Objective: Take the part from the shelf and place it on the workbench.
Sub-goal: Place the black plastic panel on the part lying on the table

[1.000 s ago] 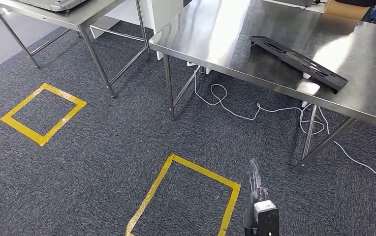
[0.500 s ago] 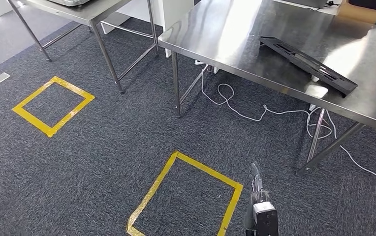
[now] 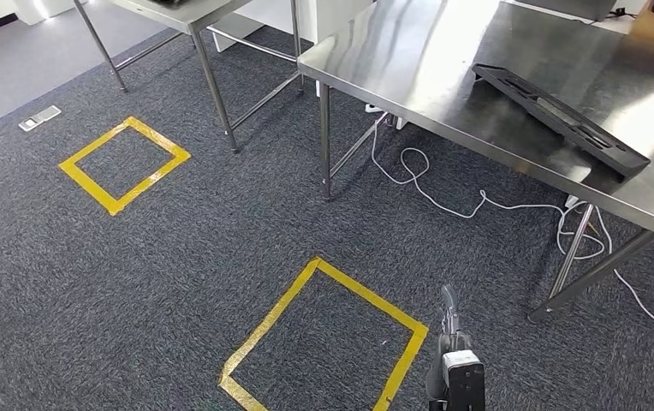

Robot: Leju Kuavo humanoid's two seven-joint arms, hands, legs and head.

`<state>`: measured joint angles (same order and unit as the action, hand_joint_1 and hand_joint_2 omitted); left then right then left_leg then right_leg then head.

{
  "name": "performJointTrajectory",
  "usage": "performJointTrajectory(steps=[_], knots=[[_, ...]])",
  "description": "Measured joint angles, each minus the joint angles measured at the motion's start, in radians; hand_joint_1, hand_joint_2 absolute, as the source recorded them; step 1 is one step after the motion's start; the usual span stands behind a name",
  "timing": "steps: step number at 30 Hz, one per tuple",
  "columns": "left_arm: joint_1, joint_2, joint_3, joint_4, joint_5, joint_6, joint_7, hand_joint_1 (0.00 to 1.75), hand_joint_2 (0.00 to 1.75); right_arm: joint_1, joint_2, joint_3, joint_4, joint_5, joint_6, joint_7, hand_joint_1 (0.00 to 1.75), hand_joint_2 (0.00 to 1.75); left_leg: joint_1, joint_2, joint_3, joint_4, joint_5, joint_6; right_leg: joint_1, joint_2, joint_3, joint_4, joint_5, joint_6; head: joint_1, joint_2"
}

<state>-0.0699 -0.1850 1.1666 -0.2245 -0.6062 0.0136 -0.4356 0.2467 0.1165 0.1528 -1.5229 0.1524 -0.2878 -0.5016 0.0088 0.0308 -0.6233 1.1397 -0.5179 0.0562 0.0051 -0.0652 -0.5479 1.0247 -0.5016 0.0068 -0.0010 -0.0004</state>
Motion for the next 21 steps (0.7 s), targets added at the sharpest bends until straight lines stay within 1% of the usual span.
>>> performJointTrajectory(steps=[1, 2, 3, 4, 5, 6, 7, 8, 9, 10, 11, 12, 13, 14, 15, 16, 17, 18, 19, 20, 21], knots=[[-0.002, 0.0, 0.0, 0.0, 0.0, 0.0, 0.0, 0.0, 0.0, 0.0, 0.001, 0.0, 0.0, -0.001, 0.0, 0.0, 0.0, 0.0, -0.012, 0.02, 0.035, -0.056, 0.011, 0.015, 0.003, -0.008, 0.0, 0.0, 0.0, 0.0, 0.003, 0.0], [-0.003, 0.0, 0.0, -0.001, 0.0, 0.001, 0.001, 0.0, 0.0, 0.0, 0.002, -0.001, 0.0, -0.002, 0.0, 0.002, 0.0, 0.0, -0.022, 0.034, 0.054, -0.09, 0.016, 0.026, 0.003, -0.017, 0.001, 0.0, 0.0, 0.0, 0.004, 0.0], [-0.004, -0.001, 0.0, -0.001, -0.001, 0.003, 0.001, 0.0, 0.0, 0.0, 0.003, -0.001, 0.0, -0.003, 0.0, 0.003, 0.0, 0.0, -0.028, 0.039, 0.059, -0.103, 0.015, 0.031, 0.002, -0.026, 0.001, -0.001, 0.001, 0.001, 0.005, 0.0], [-0.004, -0.001, 0.0, -0.001, -0.001, 0.005, 0.002, 0.0, 0.0, 0.0, 0.006, -0.001, 0.0, -0.003, 0.0, 0.004, 0.0, 0.0, -0.032, 0.031, 0.059, -0.109, 0.022, 0.031, 0.003, -0.036, 0.003, -0.004, 0.003, 0.004, 0.006, 0.0], [-0.003, -0.002, 0.0, -0.001, -0.001, 0.007, 0.003, 0.0, 0.0, -0.001, 0.008, -0.002, -0.001, -0.003, 0.0, 0.005, 0.0, 0.0, -0.029, 0.021, 0.063, -0.121, 0.031, 0.03, 0.002, -0.04, 0.003, -0.004, 0.002, 0.006, 0.005, 0.0], [-0.002, -0.002, 0.0, -0.001, -0.001, 0.008, 0.004, 0.0, 0.0, -0.001, 0.009, -0.002, -0.002, -0.002, 0.0, 0.006, 0.0, 0.0, -0.025, 0.011, 0.068, -0.136, 0.041, 0.028, 0.002, -0.028, 0.001, 0.003, -0.004, 0.009, 0.005, 0.0], [-0.003, -0.002, 0.0, -0.001, -0.001, 0.009, 0.005, 0.0, 0.0, -0.001, 0.01, -0.004, -0.003, -0.002, 0.0, 0.006, 0.0, 0.0, -0.021, 0.0, 0.073, -0.15, 0.053, 0.025, 0.002, -0.007, -0.009, 0.027, -0.018, 0.011, 0.006, 0.0], [-0.004, -0.003, 0.0, -0.001, -0.001, 0.009, 0.006, 0.0, 0.0, 0.001, 0.009, -0.005, -0.003, -0.001, 0.0, 0.007, 0.0, 0.0, -0.016, -0.011, 0.075, -0.161, 0.062, 0.022, 0.0, 0.019, -0.029, 0.072, -0.042, 0.011, 0.007, 0.0], [-0.005, -0.003, 0.0, -0.001, -0.001, 0.01, 0.007, 0.0, 0.0, 0.003, 0.008, -0.007, -0.003, 0.0, 0.0, 0.009, 0.0, 0.0, -0.017, -0.022, 0.073, -0.164, 0.067, 0.021, -0.005, 0.042, -0.056, 0.133, -0.07, 0.011, 0.008, 0.0], [-0.005, -0.003, 0.0, -0.001, -0.001, 0.01, 0.008, 0.0, 0.0, 0.007, 0.007, -0.009, -0.003, 0.0, 0.0, 0.011, 0.0, 0.0, -0.017, -0.034, 0.068, -0.163, 0.07, 0.02, -0.009, 0.053, -0.086, 0.197, -0.096, 0.013, 0.008, 0.0], [-0.005, -0.004, 0.0, -0.001, -0.001, 0.011, 0.009, 0.0, 0.0, 0.011, 0.006, -0.01, -0.003, 0.0, 0.0, 0.013, 0.0, 0.0, -0.017, -0.047, 0.065, -0.163, 0.072, 0.018, -0.012, 0.057, -0.107, 0.242, -0.11, 0.018, 0.009, 0.0], [-0.004, -0.004, 0.0, -0.001, -0.001, 0.011, 0.009, 0.0, 0.0, 0.014, 0.005, -0.012, -0.002, 0.001, 0.0, 0.014, 0.0, 0.0, -0.017, -0.06, 0.063, -0.162, 0.074, 0.016, -0.015, 0.059, -0.11, 0.252, -0.108, 0.027, 0.009, 0.0], [-0.003, -0.004, 0.0, -0.001, -0.001, 0.011, 0.01, 0.0, 0.0, 0.016, 0.004, -0.013, -0.002, 0.002, 0.0, 0.015, 0.0, 0.0, -0.016, -0.072, 0.062, -0.161, 0.075, 0.014, -0.017, 0.062, -0.093, 0.22, -0.089, 0.039, 0.009, 0.0], [-0.003, -0.004, 0.0, -0.001, -0.001, 0.012, 0.01, 0.0, 0.0, 0.018, 0.004, -0.013, -0.002, 0.003, 0.0, 0.016, 0.0, 0.0, -0.016, -0.085, 0.061, -0.158, 0.075, 0.012, -0.02, 0.07, -0.059, 0.152, -0.059, 0.05, 0.009, 0.0], [-0.003, -0.004, 0.0, -0.001, -0.001, 0.014, 0.01, 0.0, 0.0, 0.018, 0.004, -0.014, -0.002, 0.005, 0.0, 0.017, 0.0, 0.0, -0.016, -0.096, 0.06, -0.154, 0.075, 0.009, -0.023, 0.087, -0.023, 0.078, -0.033, 0.056, 0.009, 0.0], [-0.003, -0.004, 0.0, -0.001, -0.001, 0.016, 0.01, 0.0, 0.0, 0.018, 0.004, -0.014, -0.003, 0.007, 0.0, 0.019, 0.0, 0.0, -0.018, -0.106, 0.058, -0.149, 0.074, 0.004, -0.024, 0.1, 0.004, 0.019, -0.014, 0.054, 0.009, 0.0], [-0.003, -0.004, 0.0, -0.001, -0.002, 0.018, 0.011, 0.0, 0.0, 0.018, 0.003, -0.014, -0.003, 0.009, 0.0, 0.022, 0.0, 0.0, -0.019, -0.114, 0.054, -0.145, 0.073, -0.001, -0.024, 0.11, 0.02, -0.017, -0.004, 0.048, 0.008, 0.0], [-0.003, -0.004, 0.0, -0.001, -0.002, 0.021, 0.013, 0.0, 0.0, 0.017, 0.003, -0.014, -0.004, 0.01, 0.0, 0.024, 0.0, 0.0, -0.02, -0.12, 0.051, -0.143, 0.072, -0.008, -0.022, 0.112, 0.025, -0.027, -0.002, 0.037, 0.008, 0.0], [-0.003, -0.004, 0.001, -0.001, -0.002, 0.024, 0.015, 0.0, 0.0, 0.016, 0.003, -0.015, -0.005, 0.011, 0.0, 0.027, 0.0, 0.0, -0.019, -0.127, 0.046, -0.142, 0.074, -0.015, -0.021, 0.104, 0.027, -0.03, 0.002, 0.025, 0.008, 0.0], [-0.003, -0.003, 0.001, -0.001, -0.003, 0.027, 0.017, 0.0, 0.0, 0.014, 0.004, -0.015, -0.005, 0.012, 0.0, 0.029, 0.0, 0.0, -0.017, -0.128, 0.042, -0.139, 0.073, -0.02, -0.023, 0.096, 0.029, -0.032, 0.005, 0.016, 0.008, 0.0], [-0.003, -0.002, 0.002, -0.001, -0.003, 0.029, 0.018, 0.0, 0.0, 0.012, 0.004, -0.016, -0.005, 0.013, 0.0, 0.032, 0.0, 0.0, -0.015, -0.119, 0.034, -0.127, 0.066, -0.025, -0.027, 0.087, 0.03, -0.034, 0.009, 0.008, 0.007, 0.0]])
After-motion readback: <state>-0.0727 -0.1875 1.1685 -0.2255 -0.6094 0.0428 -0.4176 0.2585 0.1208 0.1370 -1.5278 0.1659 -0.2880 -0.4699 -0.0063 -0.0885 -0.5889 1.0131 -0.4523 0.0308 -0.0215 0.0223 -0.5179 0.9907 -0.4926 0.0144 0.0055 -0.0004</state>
